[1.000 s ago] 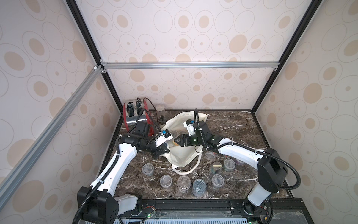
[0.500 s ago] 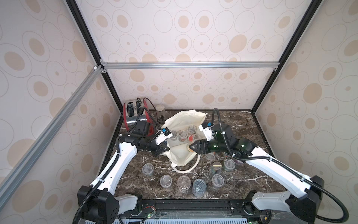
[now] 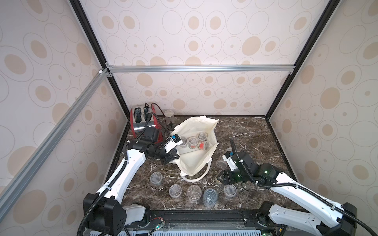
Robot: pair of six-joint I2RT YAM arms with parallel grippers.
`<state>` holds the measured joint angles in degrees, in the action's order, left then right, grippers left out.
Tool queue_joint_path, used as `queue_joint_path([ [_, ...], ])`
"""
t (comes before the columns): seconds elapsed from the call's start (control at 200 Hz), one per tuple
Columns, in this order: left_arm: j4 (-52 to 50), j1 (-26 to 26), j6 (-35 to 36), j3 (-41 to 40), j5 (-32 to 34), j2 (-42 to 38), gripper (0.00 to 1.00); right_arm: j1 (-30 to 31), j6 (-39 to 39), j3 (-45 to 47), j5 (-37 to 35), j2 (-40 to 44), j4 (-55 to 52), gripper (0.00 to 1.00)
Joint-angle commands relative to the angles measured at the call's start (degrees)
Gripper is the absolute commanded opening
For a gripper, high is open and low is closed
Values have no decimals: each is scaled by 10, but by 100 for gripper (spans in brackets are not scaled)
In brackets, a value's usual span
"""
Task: Take out the seed jars from the canvas bag
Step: Place the seed jar at the center of the board.
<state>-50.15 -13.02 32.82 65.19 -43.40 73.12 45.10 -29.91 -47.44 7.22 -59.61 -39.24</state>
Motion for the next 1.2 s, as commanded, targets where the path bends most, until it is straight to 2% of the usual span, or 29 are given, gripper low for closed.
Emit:
queue_joint_path([
  [0.0,1,0,11,7,5,-6,0,15,6,-5,-36,-59,63,74],
  [0.165,-4,0,18,0,-1,-15,0,30,30,15,-63,-150,123,75],
  [0.275,-7,1,15,3,3,-18,0,43,33,23,-110,-161,105,77],
  [0.395,-18,-1,24,9,0,-23,0,48,34,38,-123,-133,84,80],
  [0.525,-14,0,21,5,-4,-20,0,51,18,56,-117,-103,73,89],
  [0.665,-22,0,37,-5,3,-25,0,54,11,34,-120,-30,56,89],
  [0.755,-20,0,43,-18,9,-28,0,53,34,-4,-126,14,57,87],
  [0.825,-21,0,41,-21,19,-30,0,55,69,-38,-87,20,79,85],
  [0.905,-25,0,47,-26,20,-34,0,77,96,-99,-85,-11,79,85],
  [1.015,-24,0,47,-31,20,-37,0,106,113,-186,-104,-98,79,86],
  [1.121,-33,0,53,-30,18,-39,0,112,61,-244,-157,-196,105,87],
  [1.196,-32,0,58,-30,6,-39,0,112,37,-279,-162,-270,145,85],
])
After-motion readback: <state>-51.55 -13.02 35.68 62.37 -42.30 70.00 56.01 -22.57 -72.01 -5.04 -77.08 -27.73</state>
